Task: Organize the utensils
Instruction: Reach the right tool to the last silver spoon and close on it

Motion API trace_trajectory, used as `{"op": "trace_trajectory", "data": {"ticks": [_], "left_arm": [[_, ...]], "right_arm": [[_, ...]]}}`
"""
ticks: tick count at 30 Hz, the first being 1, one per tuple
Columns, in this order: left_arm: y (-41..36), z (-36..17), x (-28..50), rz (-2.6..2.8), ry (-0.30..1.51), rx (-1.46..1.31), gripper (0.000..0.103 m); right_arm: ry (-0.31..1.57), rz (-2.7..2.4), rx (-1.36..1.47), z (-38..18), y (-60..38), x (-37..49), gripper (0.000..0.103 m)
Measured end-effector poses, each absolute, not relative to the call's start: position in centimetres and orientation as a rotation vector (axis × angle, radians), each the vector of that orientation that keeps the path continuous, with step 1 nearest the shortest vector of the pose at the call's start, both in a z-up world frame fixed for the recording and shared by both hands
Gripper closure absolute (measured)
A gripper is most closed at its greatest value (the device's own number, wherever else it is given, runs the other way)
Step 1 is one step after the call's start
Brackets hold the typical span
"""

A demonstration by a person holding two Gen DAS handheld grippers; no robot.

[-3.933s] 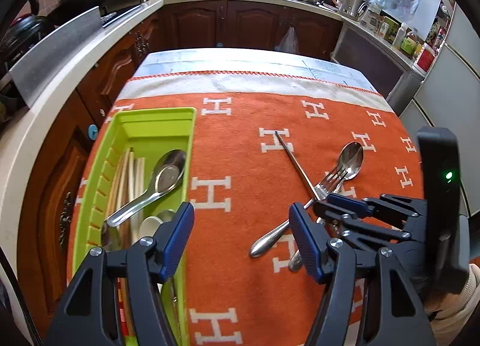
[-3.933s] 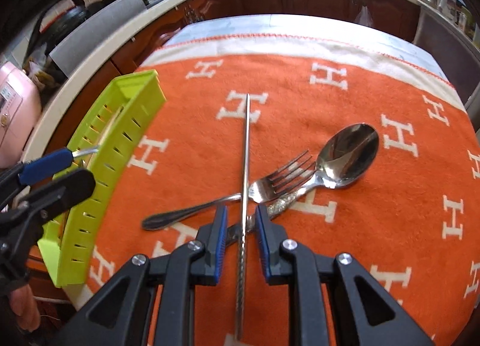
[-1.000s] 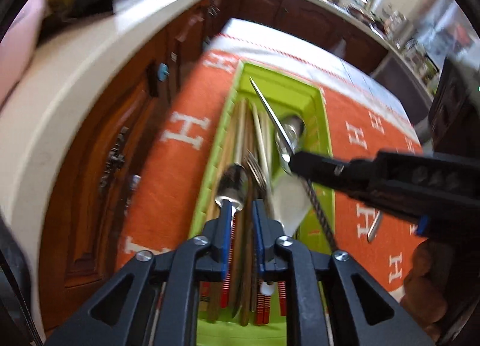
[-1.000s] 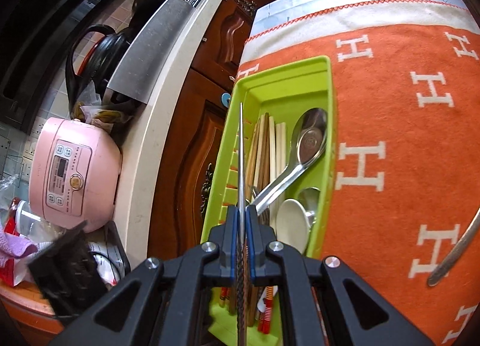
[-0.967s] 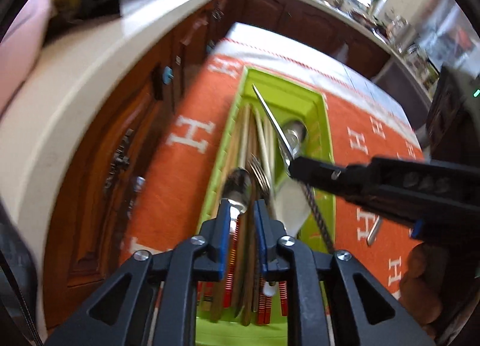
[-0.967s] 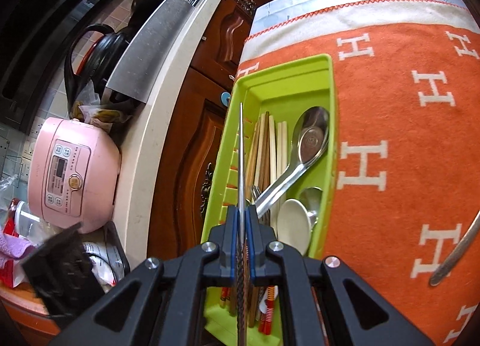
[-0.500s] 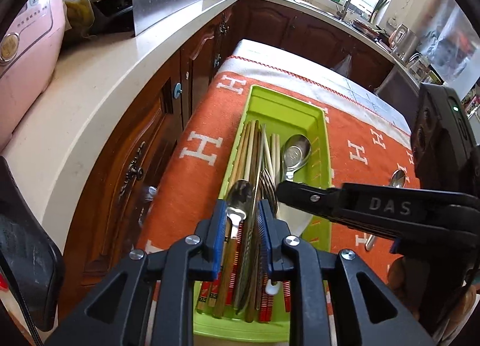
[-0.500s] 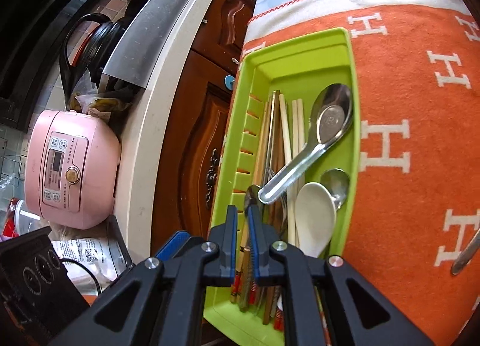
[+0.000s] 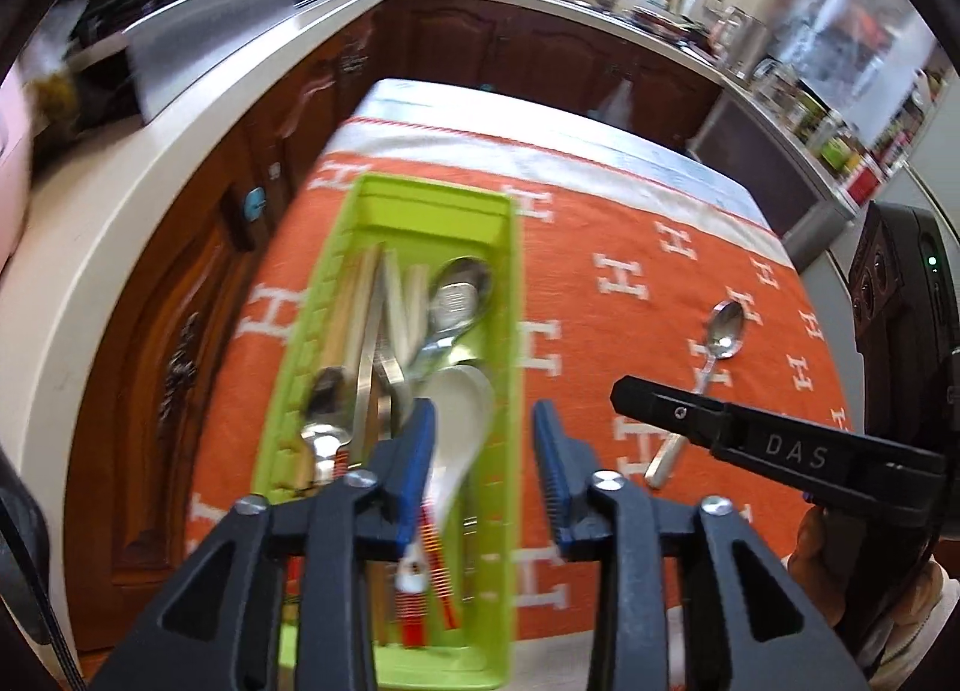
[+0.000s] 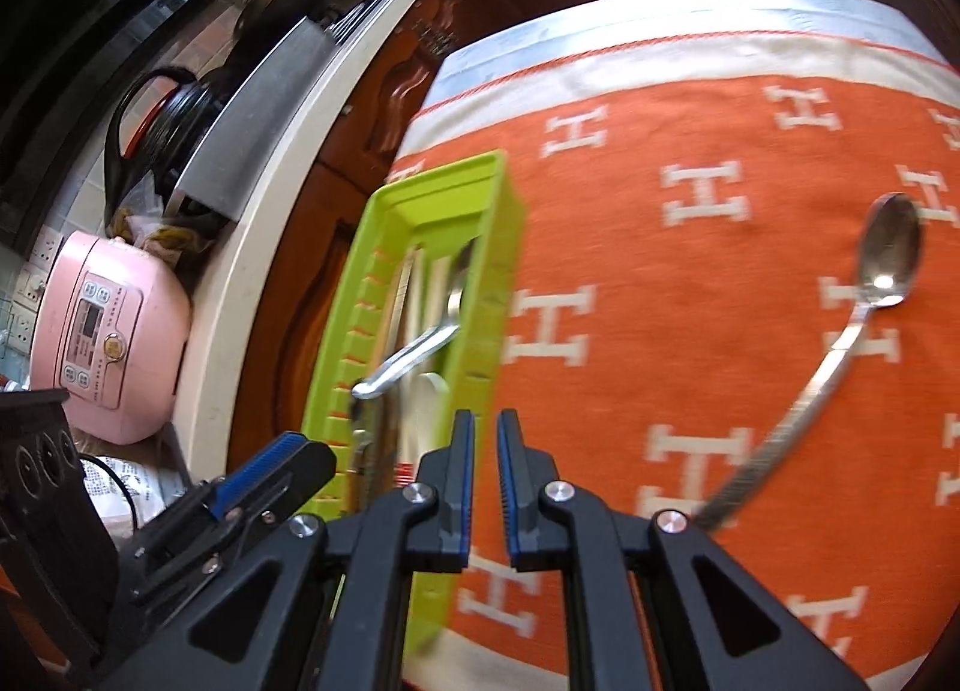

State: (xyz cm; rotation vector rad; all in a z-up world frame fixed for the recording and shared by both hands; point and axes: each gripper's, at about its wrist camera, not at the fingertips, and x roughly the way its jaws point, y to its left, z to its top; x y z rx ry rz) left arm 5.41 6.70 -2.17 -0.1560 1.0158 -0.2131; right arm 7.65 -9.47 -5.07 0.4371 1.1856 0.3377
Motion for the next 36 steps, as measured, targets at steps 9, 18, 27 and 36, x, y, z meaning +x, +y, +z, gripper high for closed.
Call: {"op": "trace_trajectory", "data": {"ticks": [9,18,27,36], "left_arm": [[-0.3,-1.8,6.4,-0.314,1.025,-0.066,0.064],[-4.8,-2.3,7.9,-0.327,1.020,0.009,0.050],[-7.9,-3.4,9.0,-0.329,1.033,0.066,0.038],[-9.4,-5.2,10.8,-0.319,1.077,0.064,0.026]], "right_arm": [[1.143,0.254,0.488,-5.9,-15.9,6.5,0.094],[1.106,0.145,0.510,-6.7,-22.3,5.8,0.094],[1.089,0.074,0.567,-8.4,-26.8,6.1,0.094],[1.082,0.092,0.572,-9.2,-27.9,6.3,0.085]]}}
